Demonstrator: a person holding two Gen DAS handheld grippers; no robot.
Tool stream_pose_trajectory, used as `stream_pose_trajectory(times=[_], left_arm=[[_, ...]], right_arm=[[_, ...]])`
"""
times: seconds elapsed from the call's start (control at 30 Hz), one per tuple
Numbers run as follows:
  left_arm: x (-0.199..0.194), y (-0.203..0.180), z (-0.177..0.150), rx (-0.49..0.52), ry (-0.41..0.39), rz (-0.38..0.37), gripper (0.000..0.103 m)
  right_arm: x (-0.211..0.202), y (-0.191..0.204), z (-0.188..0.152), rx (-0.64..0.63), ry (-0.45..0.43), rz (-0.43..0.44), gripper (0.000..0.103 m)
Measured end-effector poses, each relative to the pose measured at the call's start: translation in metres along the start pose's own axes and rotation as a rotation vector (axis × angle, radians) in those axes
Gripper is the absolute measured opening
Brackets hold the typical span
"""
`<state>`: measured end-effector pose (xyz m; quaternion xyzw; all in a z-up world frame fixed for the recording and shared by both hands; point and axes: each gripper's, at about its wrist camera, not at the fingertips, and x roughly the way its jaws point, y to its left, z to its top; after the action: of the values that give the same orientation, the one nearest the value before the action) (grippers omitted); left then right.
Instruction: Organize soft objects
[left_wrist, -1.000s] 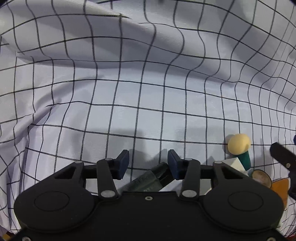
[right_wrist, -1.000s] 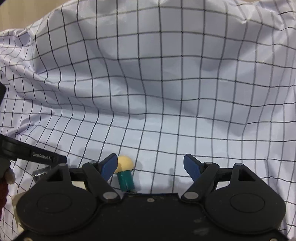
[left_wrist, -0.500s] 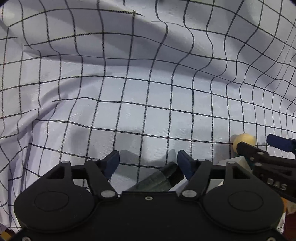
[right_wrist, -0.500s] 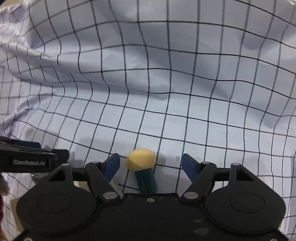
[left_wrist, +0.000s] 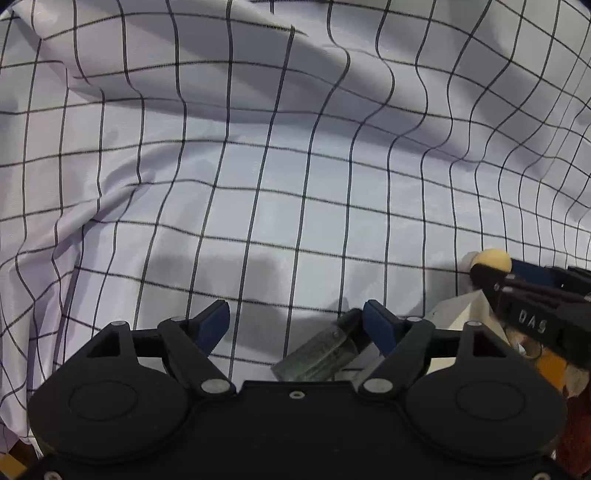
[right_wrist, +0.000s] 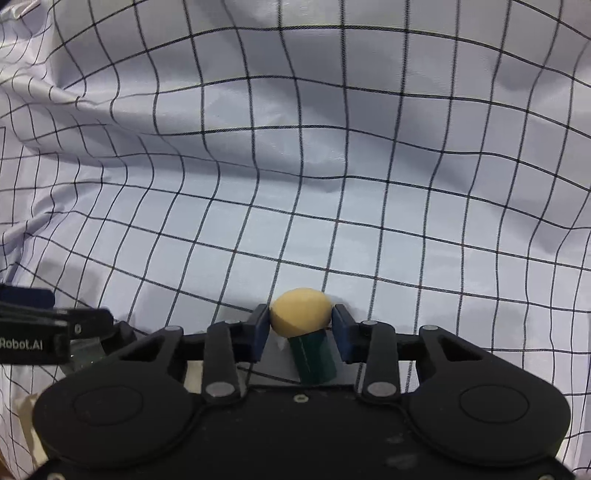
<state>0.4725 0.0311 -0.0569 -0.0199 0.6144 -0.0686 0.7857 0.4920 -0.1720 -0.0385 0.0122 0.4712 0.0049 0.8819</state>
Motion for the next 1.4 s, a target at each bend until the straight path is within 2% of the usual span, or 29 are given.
stream_pose_trajectory(times=[0.2,0.47,0.53,0.6,0.77,0.9,1.03,1.17,1.4], left_arm=[[0.002,-0.005,-0.003,-0.003,0.031,-0.024,0.076],[0.02,-0.012,0.0,-0.039,0.085,-0.038,0.076],[0.024,-0.013,-0.001,-0.048,0.095,-0.046,0.072],[0.026,-0.014,-0.002,-0.054,0.091,-0.046,0.061],[0.02,-0.012,0.0,-0.074,0.044,-0.084,0.045],[0.009,-0.016,0.0,-0.037,-0.023,-0.024,0.045],[0.012,-0.015,0.0,-0.048,-0.001,-0.038,0.047],[0.018,-0.012,-0.002,-0.066,0.028,-0.015,0.065],[0.026,-0.002,-0.003,-0.153,0.074,-0.038,0.075]], right_arm=[[-0.006,-0.012,0.002,0.027,-0.017,-0.002,0.036],[-0.008,-0.006,-0.002,0.02,-0.036,-0.006,0.037],[-0.01,-0.006,-0.003,0.022,-0.041,-0.005,0.037],[-0.012,-0.008,-0.003,0.026,-0.047,-0.004,0.037],[-0.017,-0.011,-0.003,0.028,-0.069,-0.002,0.037],[-0.026,-0.013,-0.003,0.036,-0.089,0.005,0.037],[-0.032,-0.012,-0.004,0.034,-0.099,0.009,0.037],[-0.034,-0.01,-0.004,0.031,-0.098,0.015,0.037],[-0.03,-0.013,-0.005,0.031,-0.094,0.015,0.037]])
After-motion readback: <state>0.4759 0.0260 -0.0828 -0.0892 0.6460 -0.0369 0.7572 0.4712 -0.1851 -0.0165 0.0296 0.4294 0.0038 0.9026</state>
